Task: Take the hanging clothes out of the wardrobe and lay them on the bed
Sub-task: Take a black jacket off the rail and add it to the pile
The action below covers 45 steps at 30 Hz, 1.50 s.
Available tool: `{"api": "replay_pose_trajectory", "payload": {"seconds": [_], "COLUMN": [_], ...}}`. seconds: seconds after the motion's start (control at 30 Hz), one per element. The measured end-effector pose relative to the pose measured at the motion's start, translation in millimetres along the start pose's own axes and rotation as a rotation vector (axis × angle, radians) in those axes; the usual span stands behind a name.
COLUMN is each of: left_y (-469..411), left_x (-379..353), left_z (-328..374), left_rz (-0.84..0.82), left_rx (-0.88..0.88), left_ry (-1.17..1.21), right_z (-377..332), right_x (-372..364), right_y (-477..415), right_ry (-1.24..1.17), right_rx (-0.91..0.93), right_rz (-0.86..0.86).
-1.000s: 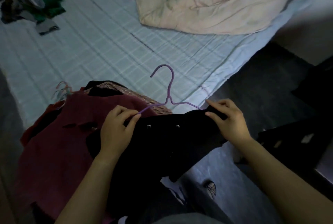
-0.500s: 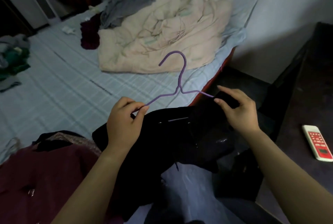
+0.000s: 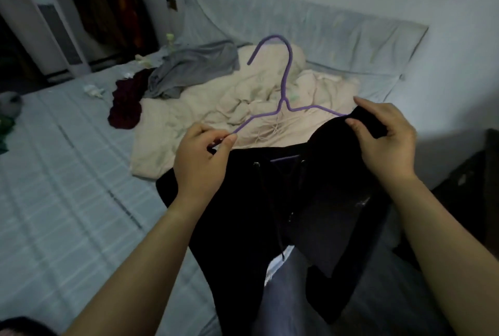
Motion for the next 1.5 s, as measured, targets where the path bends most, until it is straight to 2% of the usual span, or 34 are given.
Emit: {"api": "replay_pose_trajectory", "payload": {"seconds": [0.23,0.4,0.63,0.73,0.83,0.93,1.0,1.13,1.27,1.4,1.5], "left_y": [-145.4,-238.7,-337.8,-350.4,-329.5,-278.3,-233.9,-141.3,-48.7,32.7,94.7], "left_x": [-74.2,-142.5,-238.4,-267.2,-282.2,-274.2,-255.5,-204.5,-151.7,-97.5,-50.1], "left_z": [-24.6,-77.3,-198.3,-236.5,-252.9,-263.5,-264.5,-240.5,-198.2,-153.5,-120.5], "left_rz": [-0.015,0.007,-0.111,-0.236,-0.426,-0.546,-0.569,-0.473,-0.255,-0.03,0.098], "left_rx": [-0.085,-0.055,0.054,0.121,0.283,0.372,0.474,0.665,0.82,0.941,1.011], "left_ry": [-0.003,-0.073,-0.372,-0.584,-0.633,-0.671,-0.699,-0.735,-0.712,-0.74,-0.788], "right_z": [62.1,131.8,258.5,299.7,306.6,282.3,256.9,196.3,137.0,72.7,16.3], "right_x": [-67.7,-156.4,-307.8,-364.9,-398.1,-406.8,-403.8,-386.4,-364.0,-346.0,-330.8], "right_y": [-118.8,-204.3,-274.5,-282.7,-263.7,-220.5,-183.5,-108.9,-45.5,4.7,48.5], "right_ry": [0.027,-0.001,-0.007,0.16,0.371,0.319,0.251,0.155,0.079,-0.045,-0.115], "right_rx": [-0.007,0.0,-0.072,-0.078,-0.05,0.101,0.18,0.253,0.421,0.572,0.698], "right_rz": [0.072,0.02,-0.298,-0.547,-0.818,-0.924,-0.997,-1.246,-1.467,-1.557,-1.535]}}
Point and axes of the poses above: each hand's wrist, its own y-axis away from the middle knuckle, its own x-axis out of the back of the hand, z = x × y, the point moved 1 cm from there along -y, towards the middle knuckle, and after that the axes turned 5 degrees about y, right-handed, at the moved point
